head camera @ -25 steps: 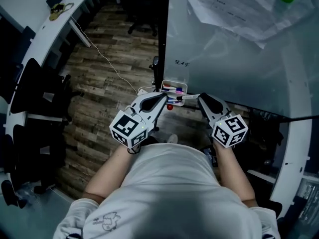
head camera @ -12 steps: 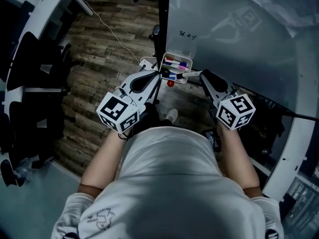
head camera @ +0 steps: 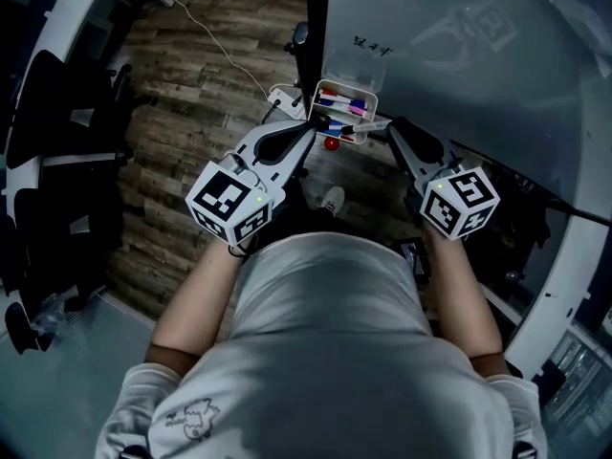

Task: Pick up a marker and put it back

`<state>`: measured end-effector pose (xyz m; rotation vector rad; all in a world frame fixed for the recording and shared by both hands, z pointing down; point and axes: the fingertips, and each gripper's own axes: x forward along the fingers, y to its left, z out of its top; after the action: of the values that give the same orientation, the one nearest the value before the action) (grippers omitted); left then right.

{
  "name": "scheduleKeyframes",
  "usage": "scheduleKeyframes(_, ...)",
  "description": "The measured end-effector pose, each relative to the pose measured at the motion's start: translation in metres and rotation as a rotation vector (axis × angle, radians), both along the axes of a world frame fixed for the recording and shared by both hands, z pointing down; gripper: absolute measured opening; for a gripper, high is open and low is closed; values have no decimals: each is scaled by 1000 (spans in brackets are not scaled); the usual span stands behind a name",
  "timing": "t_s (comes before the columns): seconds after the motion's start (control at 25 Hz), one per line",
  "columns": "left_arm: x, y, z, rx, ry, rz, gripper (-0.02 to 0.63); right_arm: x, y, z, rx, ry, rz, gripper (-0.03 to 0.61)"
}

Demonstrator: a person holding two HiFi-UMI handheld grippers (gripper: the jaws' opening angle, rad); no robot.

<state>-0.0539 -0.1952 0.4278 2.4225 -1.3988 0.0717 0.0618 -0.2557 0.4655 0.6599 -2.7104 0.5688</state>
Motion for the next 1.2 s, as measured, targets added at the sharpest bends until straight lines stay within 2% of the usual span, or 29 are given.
scheduleKeyframes(0.8,-10,-13,27,-46,28,-18,5,-8,-4,23,-74,-11,-6,75)
scheduleKeyframes(1.2,-10,-13,35,-56,38,-25,5,-10,-5,29,-81,-6,-18,75)
